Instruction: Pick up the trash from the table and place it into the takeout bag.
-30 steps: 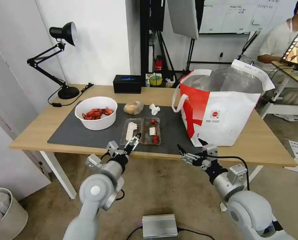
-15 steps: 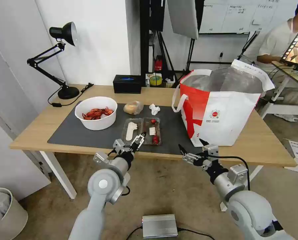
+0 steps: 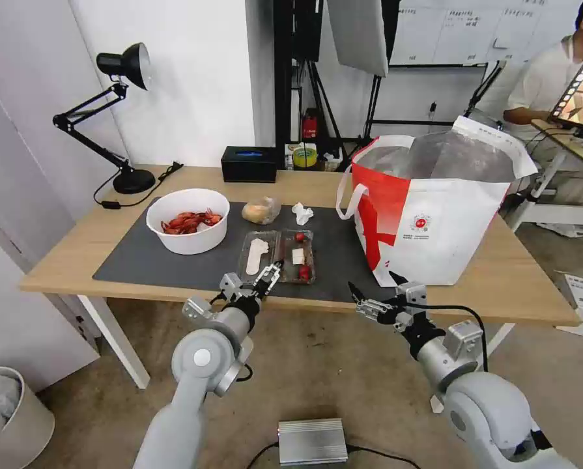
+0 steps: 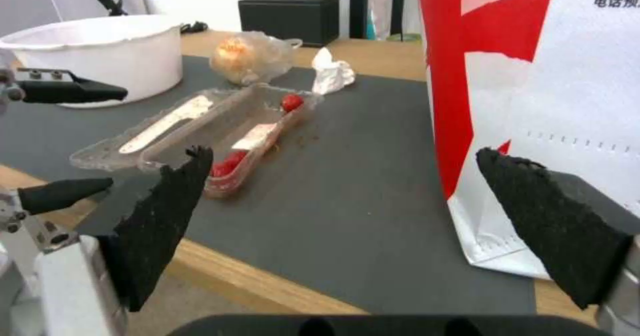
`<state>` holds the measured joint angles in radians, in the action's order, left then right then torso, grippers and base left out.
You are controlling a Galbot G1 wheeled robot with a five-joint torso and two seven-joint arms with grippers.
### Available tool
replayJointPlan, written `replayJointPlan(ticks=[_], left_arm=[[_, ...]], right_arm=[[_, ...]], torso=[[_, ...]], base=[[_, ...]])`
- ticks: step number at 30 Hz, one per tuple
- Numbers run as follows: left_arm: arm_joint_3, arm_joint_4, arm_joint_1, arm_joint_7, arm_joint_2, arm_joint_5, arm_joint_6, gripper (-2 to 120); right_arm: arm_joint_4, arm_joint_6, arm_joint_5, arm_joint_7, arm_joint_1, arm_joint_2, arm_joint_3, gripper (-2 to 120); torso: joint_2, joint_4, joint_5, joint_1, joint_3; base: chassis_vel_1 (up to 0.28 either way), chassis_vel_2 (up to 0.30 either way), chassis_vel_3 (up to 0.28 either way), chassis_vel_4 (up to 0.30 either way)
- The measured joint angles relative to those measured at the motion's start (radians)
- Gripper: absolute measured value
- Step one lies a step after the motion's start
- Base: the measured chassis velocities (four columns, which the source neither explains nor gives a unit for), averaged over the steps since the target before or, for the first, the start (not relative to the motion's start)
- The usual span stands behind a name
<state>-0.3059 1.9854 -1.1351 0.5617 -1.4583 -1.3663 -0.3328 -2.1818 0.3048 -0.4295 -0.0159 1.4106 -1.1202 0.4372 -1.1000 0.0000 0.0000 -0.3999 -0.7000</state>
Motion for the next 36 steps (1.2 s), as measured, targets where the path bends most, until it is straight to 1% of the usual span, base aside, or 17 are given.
replayJointPlan(ticks=[21,29,31,36], left_arm=[[0.001,-0.035,0.029,0.014,-0.009,0.001,0.015,100],[-0.001,-0.049,0.042,0.027,-0.023,0.006,0.052,100],[-0.003,-0.051,0.043,0.031,-0.028,0.023,0.078,100],[-0.002,-0.048,0.040,0.028,-0.026,0.036,0.089,100]], right_arm=[[-0.008,0.000,0.001,0.002,0.012,-0.007,-0.006,100],[-0.010,0.000,0.003,0.002,0.018,-0.013,-0.009,100],[-0.008,-0.001,0.004,0.002,0.019,-0.015,-0.012,100],[-0.006,-0.002,0.004,0.002,0.018,-0.018,-0.018,100]], torso=[[0.000,-0.0001,0.0000,0.000,0.000],[0.000,-0.0002,0.0000,0.000,0.000],[0.000,0.0000,0.0000,0.000,0.000],[0.000,0.0000,0.0000,0.000,0.000]], base=[[0.000,0.000,0.000,0.000],[0.000,0.000,0.000,0.000],[0.000,0.000,0.000,0.000],[0.000,0.000,0.000,0.000]])
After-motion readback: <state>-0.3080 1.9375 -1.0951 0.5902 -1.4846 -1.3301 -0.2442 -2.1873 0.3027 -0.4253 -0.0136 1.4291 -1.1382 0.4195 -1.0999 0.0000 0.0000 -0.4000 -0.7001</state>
